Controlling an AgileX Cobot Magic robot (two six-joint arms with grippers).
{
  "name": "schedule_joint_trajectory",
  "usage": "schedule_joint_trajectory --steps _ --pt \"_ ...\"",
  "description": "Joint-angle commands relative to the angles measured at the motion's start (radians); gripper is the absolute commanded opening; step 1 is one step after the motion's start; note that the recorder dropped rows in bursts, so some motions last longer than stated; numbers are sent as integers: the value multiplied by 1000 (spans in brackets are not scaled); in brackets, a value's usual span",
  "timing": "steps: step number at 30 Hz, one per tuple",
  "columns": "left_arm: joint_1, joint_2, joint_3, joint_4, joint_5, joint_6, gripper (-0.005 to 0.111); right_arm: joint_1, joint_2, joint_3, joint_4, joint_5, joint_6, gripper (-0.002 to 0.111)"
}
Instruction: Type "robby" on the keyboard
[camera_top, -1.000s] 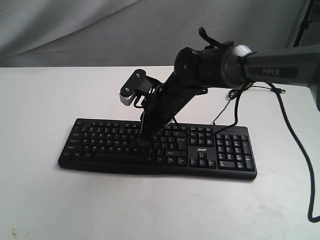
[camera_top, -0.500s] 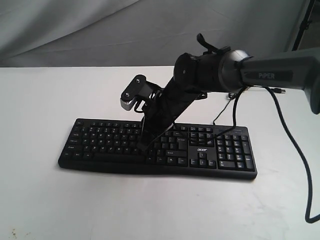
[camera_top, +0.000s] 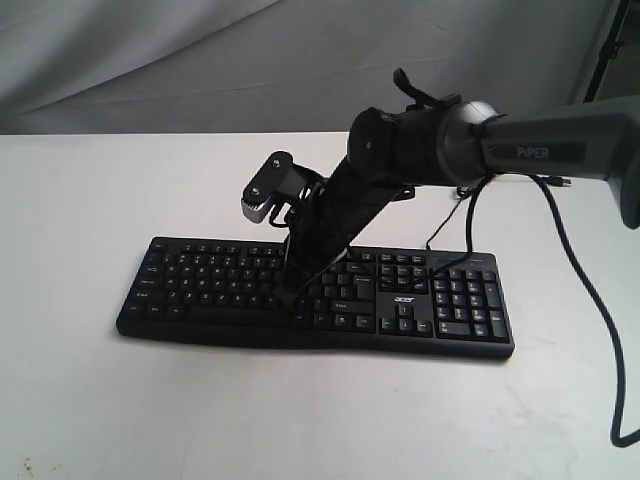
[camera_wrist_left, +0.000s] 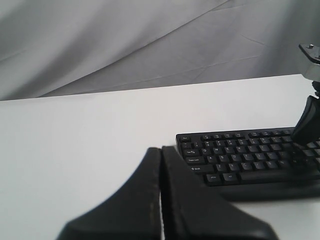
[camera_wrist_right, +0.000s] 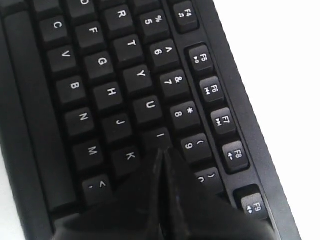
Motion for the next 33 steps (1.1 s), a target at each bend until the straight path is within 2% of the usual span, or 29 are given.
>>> schedule_joint_trajectory --steps 1,27,33 --pt "-6 -3 4 5 -5 -3 0 -3 -3 2 -1 -20 -6 0" --pt "-6 -3 4 5 -5 -3 0 -3 40 2 -16 -39 -3 0" --pt "-6 -3 4 5 -5 -3 0 1 -21 -3 -9 -35 -3 0"
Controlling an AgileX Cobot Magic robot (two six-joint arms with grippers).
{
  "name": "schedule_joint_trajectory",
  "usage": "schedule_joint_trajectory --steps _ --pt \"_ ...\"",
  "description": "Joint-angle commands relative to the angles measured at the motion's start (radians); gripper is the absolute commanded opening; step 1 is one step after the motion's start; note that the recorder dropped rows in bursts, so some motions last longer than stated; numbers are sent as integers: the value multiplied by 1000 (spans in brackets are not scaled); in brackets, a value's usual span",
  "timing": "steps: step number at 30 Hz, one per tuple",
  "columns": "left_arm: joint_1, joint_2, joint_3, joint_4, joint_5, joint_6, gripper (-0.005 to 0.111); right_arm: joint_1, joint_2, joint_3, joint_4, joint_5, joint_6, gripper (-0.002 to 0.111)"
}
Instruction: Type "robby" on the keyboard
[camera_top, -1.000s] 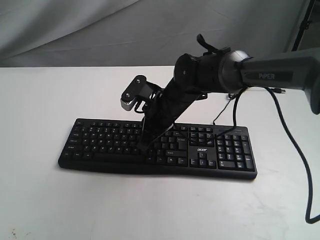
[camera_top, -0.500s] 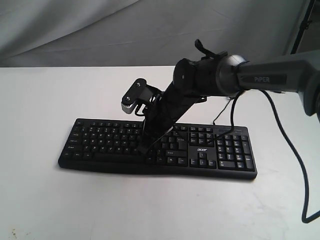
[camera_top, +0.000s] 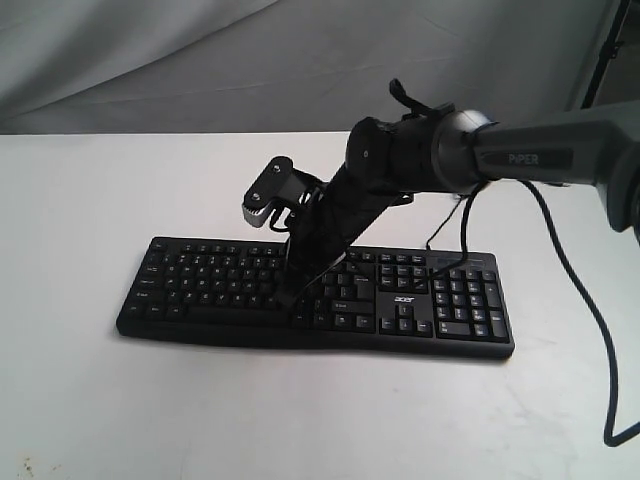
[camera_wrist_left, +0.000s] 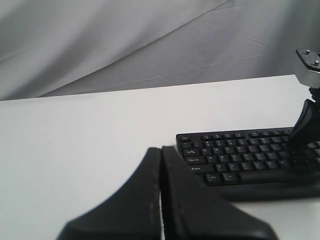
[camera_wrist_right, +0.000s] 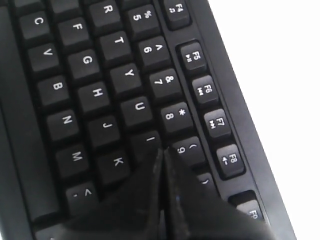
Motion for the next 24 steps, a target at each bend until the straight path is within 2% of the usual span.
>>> schedule_joint_trajectory --steps 1,14,24 --pt "-6 -3 4 5 -5 -3 0 6 -54 -3 -3 0 -5 0" --pt "-6 -3 4 5 -5 -3 0 126 -60 -3 41 -48 -39 0" --pt "-6 -3 4 5 -5 -3 0 141 -48 -3 61 -78 -46 0"
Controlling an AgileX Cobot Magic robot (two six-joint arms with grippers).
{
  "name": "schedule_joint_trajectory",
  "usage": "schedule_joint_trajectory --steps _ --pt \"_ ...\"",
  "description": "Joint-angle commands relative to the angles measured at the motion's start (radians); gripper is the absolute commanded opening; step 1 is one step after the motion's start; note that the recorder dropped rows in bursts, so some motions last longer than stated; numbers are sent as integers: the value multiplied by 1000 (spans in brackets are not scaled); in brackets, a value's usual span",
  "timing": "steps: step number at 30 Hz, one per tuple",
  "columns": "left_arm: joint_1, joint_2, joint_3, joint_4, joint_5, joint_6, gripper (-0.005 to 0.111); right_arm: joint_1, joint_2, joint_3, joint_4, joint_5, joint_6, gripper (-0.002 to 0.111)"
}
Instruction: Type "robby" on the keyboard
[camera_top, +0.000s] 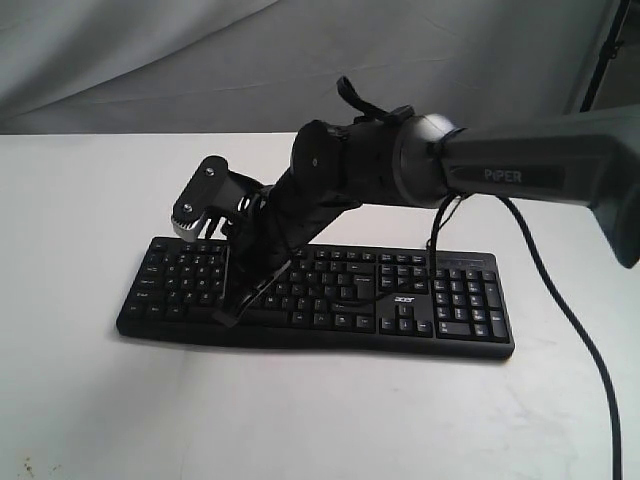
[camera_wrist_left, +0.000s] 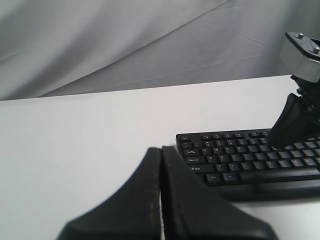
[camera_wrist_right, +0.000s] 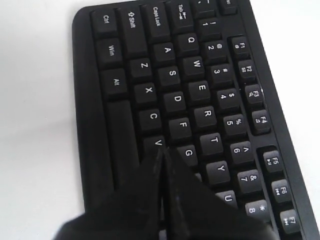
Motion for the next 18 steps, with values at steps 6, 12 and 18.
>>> schedule_joint_trajectory --steps 6,12,18 --pt "-6 -3 4 5 -5 -3 0 2 43 -3 24 -47 -28 0" --pt "-6 -3 4 5 -5 -3 0 2 43 -3 24 -58 -28 0" --pt "-6 -3 4 5 -5 -3 0 2 43 -3 24 -60 -28 0"
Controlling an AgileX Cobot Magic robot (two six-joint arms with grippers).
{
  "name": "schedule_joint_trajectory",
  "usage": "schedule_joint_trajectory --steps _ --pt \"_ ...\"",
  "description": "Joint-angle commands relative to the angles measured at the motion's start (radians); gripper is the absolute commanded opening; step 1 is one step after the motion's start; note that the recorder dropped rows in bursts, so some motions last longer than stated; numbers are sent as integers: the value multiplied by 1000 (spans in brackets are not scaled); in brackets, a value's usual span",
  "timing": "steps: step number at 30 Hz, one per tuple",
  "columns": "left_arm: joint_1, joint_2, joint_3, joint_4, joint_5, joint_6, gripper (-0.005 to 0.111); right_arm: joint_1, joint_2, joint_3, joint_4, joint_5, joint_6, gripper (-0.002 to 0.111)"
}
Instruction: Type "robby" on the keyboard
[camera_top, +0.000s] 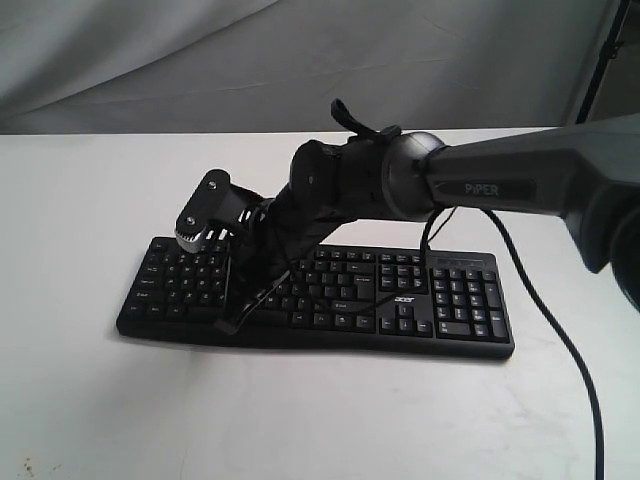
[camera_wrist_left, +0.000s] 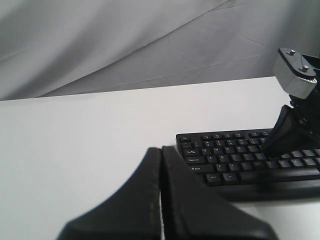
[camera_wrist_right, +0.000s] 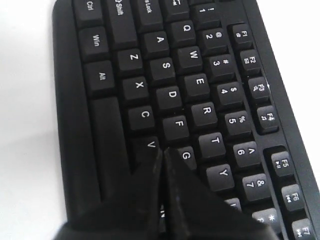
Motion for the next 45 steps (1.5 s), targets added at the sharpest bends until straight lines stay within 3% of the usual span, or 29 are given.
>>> schedule_joint_trajectory --steps 1,45 --pt "-6 -3 4 5 -5 -3 0 2 -4 -3 4 -16 -9 0" --pt "-6 -3 4 5 -5 -3 0 2 30 -3 16 -38 -9 0"
